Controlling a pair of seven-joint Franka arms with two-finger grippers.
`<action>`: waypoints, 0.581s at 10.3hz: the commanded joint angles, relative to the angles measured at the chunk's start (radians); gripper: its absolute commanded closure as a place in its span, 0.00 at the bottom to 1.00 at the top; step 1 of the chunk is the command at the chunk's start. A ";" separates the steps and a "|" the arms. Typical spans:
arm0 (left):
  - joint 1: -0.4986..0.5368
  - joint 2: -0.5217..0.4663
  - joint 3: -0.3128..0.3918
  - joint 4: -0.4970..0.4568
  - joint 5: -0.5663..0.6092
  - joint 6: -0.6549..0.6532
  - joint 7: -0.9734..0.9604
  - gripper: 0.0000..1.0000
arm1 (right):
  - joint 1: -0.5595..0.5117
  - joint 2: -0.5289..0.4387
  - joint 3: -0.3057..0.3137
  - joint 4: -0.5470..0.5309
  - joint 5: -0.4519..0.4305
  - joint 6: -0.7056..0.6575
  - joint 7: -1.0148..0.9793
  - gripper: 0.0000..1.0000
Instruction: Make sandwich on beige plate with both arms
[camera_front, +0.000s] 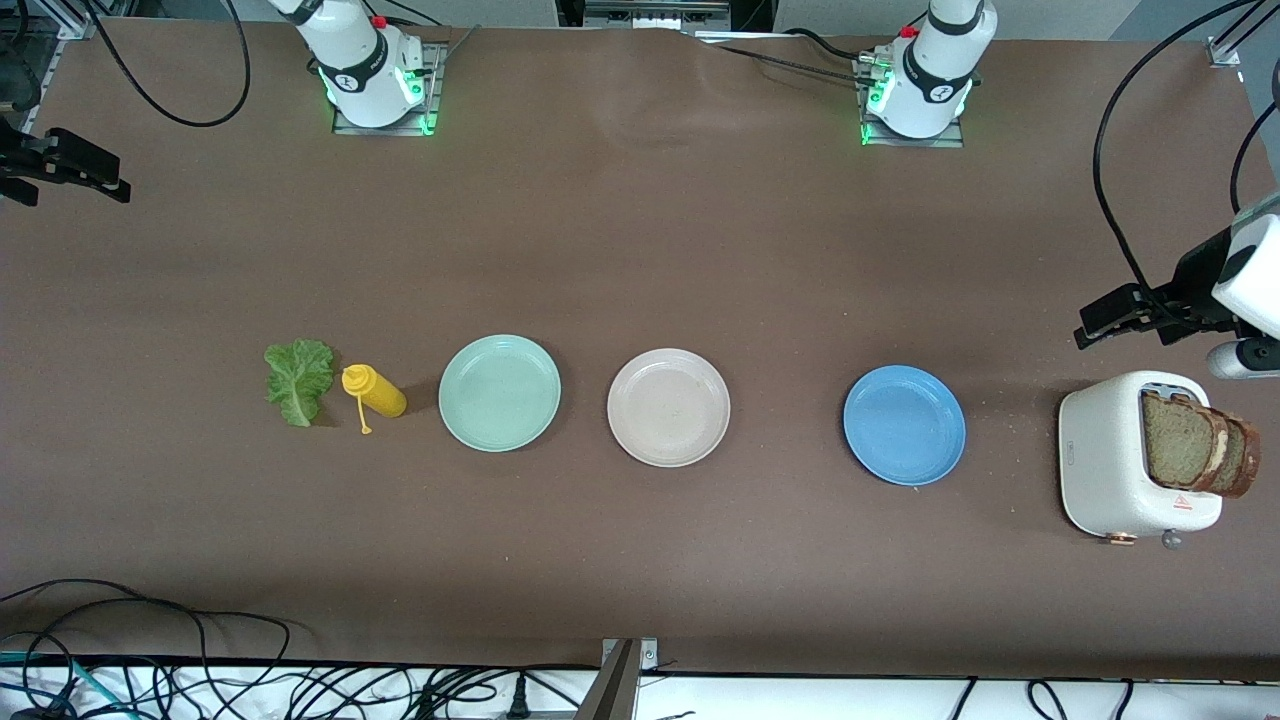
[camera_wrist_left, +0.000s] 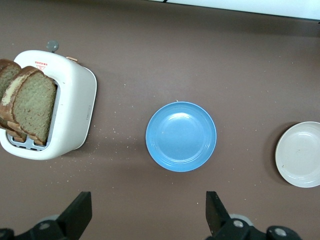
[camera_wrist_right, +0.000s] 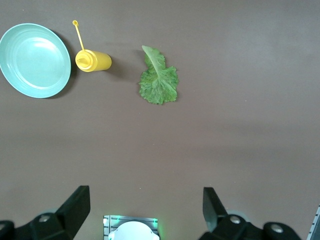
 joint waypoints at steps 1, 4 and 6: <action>0.005 -0.017 0.002 -0.012 0.026 -0.003 0.037 0.00 | -0.001 -0.029 0.000 -0.017 0.010 0.014 -0.013 0.00; 0.007 -0.010 0.002 -0.012 0.024 -0.003 0.040 0.00 | -0.001 -0.025 0.004 -0.008 0.017 0.017 -0.012 0.00; 0.008 -0.010 0.002 -0.017 0.026 -0.003 0.051 0.00 | -0.001 -0.026 0.023 -0.008 0.019 0.011 -0.004 0.00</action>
